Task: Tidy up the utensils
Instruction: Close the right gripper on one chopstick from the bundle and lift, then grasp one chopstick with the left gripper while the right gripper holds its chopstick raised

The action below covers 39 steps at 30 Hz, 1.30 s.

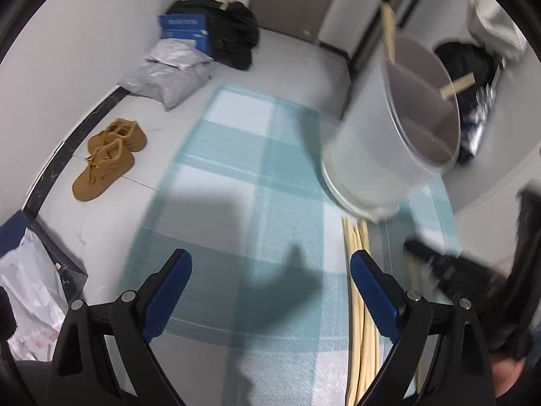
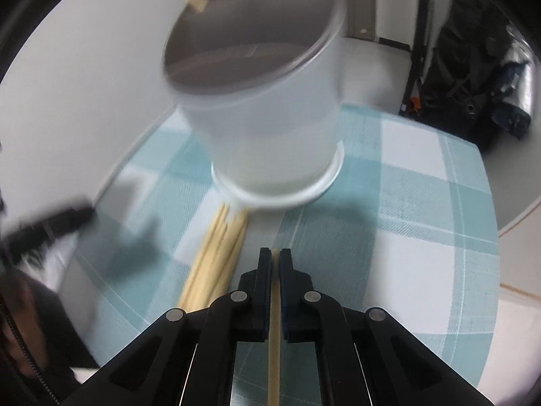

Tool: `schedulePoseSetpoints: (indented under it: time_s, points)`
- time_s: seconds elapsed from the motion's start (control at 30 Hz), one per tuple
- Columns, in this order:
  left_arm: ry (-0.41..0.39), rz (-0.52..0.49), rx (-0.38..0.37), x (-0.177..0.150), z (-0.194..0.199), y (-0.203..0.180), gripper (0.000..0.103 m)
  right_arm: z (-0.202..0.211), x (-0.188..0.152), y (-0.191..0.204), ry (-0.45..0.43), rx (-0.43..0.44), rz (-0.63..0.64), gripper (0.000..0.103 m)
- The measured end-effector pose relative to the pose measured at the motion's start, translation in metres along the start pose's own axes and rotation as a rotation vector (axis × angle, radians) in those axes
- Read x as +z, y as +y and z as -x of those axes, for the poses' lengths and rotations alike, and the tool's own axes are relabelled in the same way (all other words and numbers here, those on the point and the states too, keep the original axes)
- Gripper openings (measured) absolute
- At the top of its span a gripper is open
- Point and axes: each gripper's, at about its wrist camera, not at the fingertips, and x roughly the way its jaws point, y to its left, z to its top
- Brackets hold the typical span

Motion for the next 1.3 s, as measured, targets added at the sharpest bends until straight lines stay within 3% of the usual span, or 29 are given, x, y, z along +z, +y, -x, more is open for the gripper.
schedulePoseSetpoints:
  time_s: [0.07, 0.2, 0.3, 0.43, 0.6, 0.77, 0.97, 1.17, 1.3]
  points:
    - [0.026, -0.044, -0.010, -0.005, -0.005, -0.011, 0.092, 0.011, 0.005, -0.013, -0.042, 0.039, -0.070, 0.004]
    - [0.070, -0.147, 0.060, -0.014, -0.015, -0.028, 0.092, 0.029, 0.009, -0.044, -0.117, 0.144, -0.223, 0.004]
    - [0.110, -0.167, 0.058, -0.018, -0.022, -0.033, 0.092, 0.043, 0.003, -0.066, -0.183, 0.199, -0.314, 0.004]
    - [0.145, -0.185, 0.111, -0.023, -0.033, -0.037, 0.092, 0.054, -0.010, -0.095, -0.254, 0.262, -0.418, 0.004]
    - [0.137, -0.176, 0.130, -0.023, -0.030, -0.032, 0.092, 0.060, -0.021, -0.108, -0.295, 0.271, -0.506, 0.004]
    - [0.136, -0.164, 0.187, -0.020, -0.036, -0.031, 0.092, 0.069, -0.020, -0.113, -0.325, 0.259, -0.503, 0.004]
    - [0.129, -0.162, 0.206, -0.009, -0.043, -0.035, 0.092, 0.076, -0.019, -0.119, -0.352, 0.253, -0.501, 0.004]
    - [0.101, -0.178, 0.253, 0.009, -0.055, -0.042, 0.091, 0.083, -0.021, -0.125, -0.371, 0.288, -0.522, 0.004]
    - [0.090, -0.152, 0.242, 0.018, -0.060, -0.044, 0.073, 0.086, -0.024, -0.125, -0.387, 0.284, -0.518, 0.004]
